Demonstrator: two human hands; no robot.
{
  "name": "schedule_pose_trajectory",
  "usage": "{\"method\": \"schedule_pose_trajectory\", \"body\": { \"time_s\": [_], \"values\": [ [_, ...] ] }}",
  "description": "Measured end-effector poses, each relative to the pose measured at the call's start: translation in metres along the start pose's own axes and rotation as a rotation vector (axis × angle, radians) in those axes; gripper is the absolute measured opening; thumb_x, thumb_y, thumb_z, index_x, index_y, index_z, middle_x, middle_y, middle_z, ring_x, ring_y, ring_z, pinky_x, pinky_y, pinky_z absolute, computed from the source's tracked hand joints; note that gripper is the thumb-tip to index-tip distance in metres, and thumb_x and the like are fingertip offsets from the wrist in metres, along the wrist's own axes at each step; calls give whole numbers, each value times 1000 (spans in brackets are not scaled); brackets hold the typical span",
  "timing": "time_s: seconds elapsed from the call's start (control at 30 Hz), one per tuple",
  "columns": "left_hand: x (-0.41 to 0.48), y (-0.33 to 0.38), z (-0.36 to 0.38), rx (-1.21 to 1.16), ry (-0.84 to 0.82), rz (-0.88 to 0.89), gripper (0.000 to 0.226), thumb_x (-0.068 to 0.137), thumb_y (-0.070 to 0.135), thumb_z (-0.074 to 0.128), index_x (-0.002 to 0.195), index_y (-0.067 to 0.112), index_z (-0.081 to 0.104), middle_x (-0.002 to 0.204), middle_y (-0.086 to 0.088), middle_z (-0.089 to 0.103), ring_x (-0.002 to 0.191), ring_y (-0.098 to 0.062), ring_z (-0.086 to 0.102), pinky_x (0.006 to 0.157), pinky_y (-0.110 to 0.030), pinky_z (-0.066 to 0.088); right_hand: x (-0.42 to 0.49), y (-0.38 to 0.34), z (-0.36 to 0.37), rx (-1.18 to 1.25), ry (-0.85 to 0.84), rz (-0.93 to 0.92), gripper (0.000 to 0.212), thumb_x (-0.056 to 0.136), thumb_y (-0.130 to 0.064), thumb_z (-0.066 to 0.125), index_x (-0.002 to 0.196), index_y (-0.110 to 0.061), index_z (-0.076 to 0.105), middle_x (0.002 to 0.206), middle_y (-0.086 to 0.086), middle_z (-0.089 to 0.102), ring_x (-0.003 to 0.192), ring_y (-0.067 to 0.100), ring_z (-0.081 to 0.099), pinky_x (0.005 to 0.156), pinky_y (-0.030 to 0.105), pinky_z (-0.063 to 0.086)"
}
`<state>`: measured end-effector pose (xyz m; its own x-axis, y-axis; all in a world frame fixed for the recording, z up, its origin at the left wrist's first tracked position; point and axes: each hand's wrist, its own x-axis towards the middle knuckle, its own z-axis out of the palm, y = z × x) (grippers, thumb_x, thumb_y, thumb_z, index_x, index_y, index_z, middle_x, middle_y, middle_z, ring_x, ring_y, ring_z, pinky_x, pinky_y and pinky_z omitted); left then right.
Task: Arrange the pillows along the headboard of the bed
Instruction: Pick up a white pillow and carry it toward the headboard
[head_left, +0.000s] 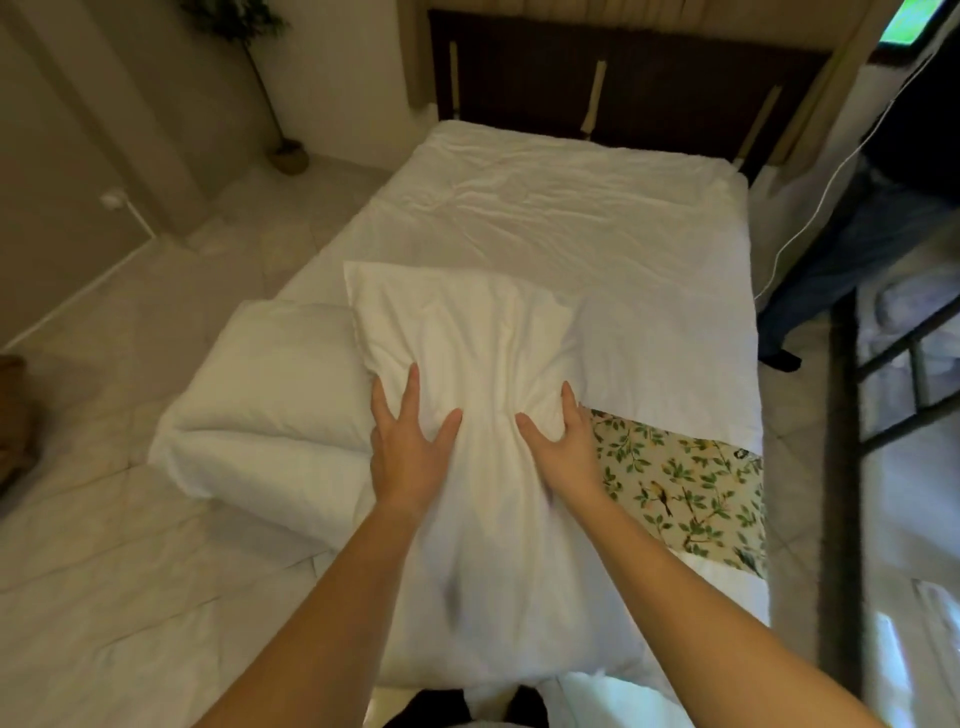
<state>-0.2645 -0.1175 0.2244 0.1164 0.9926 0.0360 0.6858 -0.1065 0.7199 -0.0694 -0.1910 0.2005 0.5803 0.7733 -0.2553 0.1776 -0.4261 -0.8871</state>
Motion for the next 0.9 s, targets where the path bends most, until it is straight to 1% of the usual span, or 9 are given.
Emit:
{"method": "schedule_pose_trajectory", "body": {
  "time_s": [0.13,0.23,0.33,0.47,0.6,0.67,0.77,0.83,0.9],
  "values": [
    [-22,-21,-27,6,20,-68,80,92,74,55,158,58,13,171,16,2,146,-36,37,108,-53,43,-28,-12,21,-81,-48,-25,98,86,-74,66,165,-48,14,175,-3,12,159,21,16,122,43,23],
    [-27,-42,-49,-8,30,-118,82,91,75,55,160,55,15,171,15,2,147,-34,35,111,-51,41,-40,-26,44,-161,-78,-86,97,88,-75,62,166,-44,13,176,-4,8,159,20,14,122,43,24],
    [-25,-59,-66,-19,32,-140,83,91,74,56,161,51,18,172,11,4,148,-33,34,113,-50,41,-44,-39,66,-230,-100,-107,95,90,-74,60,167,-39,16,176,-4,7,159,22,16,122,45,26],
    [-11,-111,-117,-18,69,-185,83,91,73,57,162,48,22,172,11,7,145,-35,38,114,-50,40,-58,-69,136,-293,-146,-136,93,91,-72,60,167,-37,18,176,-4,7,158,23,20,120,47,30],
    [14,-172,-171,-19,115,-214,83,90,73,58,161,48,24,171,11,10,144,-34,39,113,-52,42,-69,-97,217,-323,-190,-158,93,92,-72,60,167,-36,18,176,-3,7,157,23,25,119,43,32],
    [28,-201,-198,-26,141,-235,82,90,73,59,160,48,25,170,12,11,144,-32,39,111,-51,41,-71,-113,258,-333,-221,-156,93,92,-71,60,167,-37,17,176,-4,6,155,22,30,116,42,35],
    [46,-241,-237,-44,178,-246,82,90,70,62,161,47,27,169,12,12,146,-30,36,113,-47,39,-74,-132,317,-327,-262,-176,93,93,-69,61,168,-35,18,176,-4,8,155,21,30,116,41,35],
    [55,-264,-262,-36,207,-271,81,91,69,62,160,47,27,169,12,13,148,-29,34,115,-48,38,-76,-145,352,-344,-291,-173,93,92,-69,61,167,-35,19,176,-4,9,155,21,31,116,43,36],
    [61,-283,-285,-38,233,-295,81,90,72,60,160,49,26,168,16,12,148,-28,33,116,-52,39,-80,-157,384,-346,-327,-176,93,92,-69,62,167,-35,19,176,-3,10,154,22,33,116,44,36]
  ]
}}
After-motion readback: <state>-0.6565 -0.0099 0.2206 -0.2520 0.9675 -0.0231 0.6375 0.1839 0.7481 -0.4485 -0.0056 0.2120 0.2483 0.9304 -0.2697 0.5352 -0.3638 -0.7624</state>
